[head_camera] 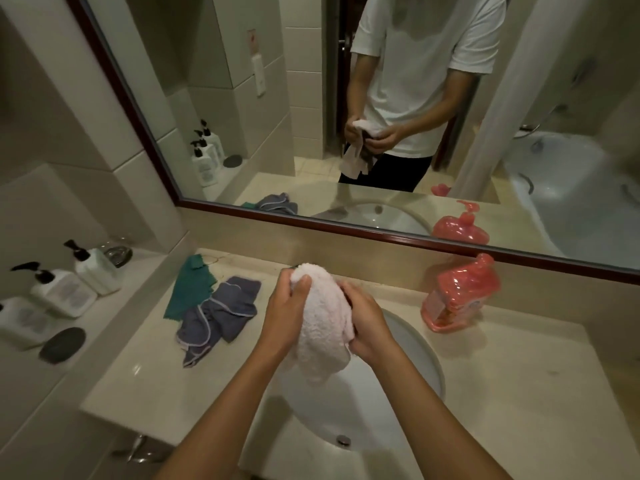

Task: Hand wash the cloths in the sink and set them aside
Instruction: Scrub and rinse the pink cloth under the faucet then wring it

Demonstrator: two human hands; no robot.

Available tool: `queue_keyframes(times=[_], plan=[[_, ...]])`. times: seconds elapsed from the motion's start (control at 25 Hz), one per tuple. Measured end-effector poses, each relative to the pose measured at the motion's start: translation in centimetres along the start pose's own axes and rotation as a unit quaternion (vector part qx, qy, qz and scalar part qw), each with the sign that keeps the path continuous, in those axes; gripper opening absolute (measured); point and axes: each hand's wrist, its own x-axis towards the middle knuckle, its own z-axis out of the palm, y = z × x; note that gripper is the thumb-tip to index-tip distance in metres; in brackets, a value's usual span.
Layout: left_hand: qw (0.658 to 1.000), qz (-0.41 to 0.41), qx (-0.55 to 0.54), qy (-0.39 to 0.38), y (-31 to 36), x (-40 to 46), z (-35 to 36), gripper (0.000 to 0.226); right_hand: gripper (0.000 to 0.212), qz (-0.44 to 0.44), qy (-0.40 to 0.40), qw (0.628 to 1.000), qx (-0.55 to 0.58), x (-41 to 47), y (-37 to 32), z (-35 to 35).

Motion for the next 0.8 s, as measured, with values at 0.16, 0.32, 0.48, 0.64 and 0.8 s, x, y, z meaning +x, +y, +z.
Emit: queue_keyframes(times=[0.16, 0.32, 0.48, 0.64, 0.8], plan=[[0.999, -0.019, 0.019, 0.032, -1.7, 1.9, -4.5, 0.023, 0.024, 0.075, -0.09, 0.992, -0.043, 2.0, 2.0, 5.1], [0.991, -0.04, 0.114, 0.056, -3.9, 3.4, -9.0, 0.031, 0.017, 0.064, -0.084, 0.991, -0.08, 4.2, 4.0, 9.3], [0.992, -0.009, 0.054, 0.115, -5.8, 4.2, -13.3, 0.022, 0.011, 0.045, -0.082, 0.993, -0.07, 6.2, 5.4, 12.5], [0.989, 0.03, -0.014, 0.141, -7.2, 4.7, -17.1, 0.028, 0.045, 0.13, -0.128, 0.983, 0.03, 7.7, 5.9, 14.8], [0.989, 0.036, -0.047, 0.136, -7.8, 5.2, -19.6, 0.024, 0.039, 0.239, -0.192, 0.949, 0.077, 9.0, 6.4, 16.7]])
